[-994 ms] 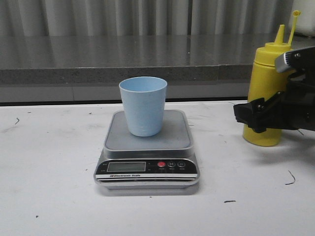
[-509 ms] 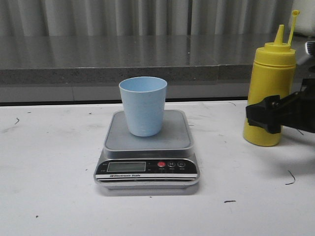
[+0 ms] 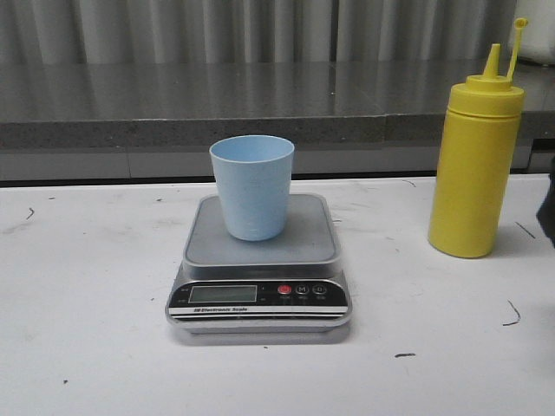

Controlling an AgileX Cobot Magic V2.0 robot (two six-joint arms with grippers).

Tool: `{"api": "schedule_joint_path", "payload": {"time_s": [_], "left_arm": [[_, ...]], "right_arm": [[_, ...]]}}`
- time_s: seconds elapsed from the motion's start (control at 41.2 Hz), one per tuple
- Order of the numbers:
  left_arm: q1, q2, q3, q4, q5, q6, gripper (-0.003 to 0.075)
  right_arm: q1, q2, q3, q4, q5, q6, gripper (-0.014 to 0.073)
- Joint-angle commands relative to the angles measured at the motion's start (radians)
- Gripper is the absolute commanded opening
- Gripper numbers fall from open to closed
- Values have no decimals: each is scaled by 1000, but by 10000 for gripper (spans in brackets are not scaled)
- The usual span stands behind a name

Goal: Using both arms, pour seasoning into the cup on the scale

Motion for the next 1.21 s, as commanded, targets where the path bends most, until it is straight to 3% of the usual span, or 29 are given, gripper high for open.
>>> {"api": "schedule_joint_path", "payload": {"time_s": [0.0,0.145,0.242,0.436,0.848,1.188], "left_arm": [[-5,2,-27,-1,-68,-12,389],[-5,2,-27,-1,-68,-12,389],[-5,2,-27,-1,-68,-12,389],[-5,2,-27,-1,-68,-12,389],[-5,2,-27,-1,-68,-12,389],[-5,2,-27,-1,-68,-12,389]], "right_arm": [[59,-65,-83,23,212,-37,664],[113,-100,-175,212,416,-257,664],[113,-150,-198,311,429,-351,664],[113,-325,-198,348,412,-376,664],[113,-668,-198,459,538,-486,664],[113,-745,-198,459,576,-486,664]]}}
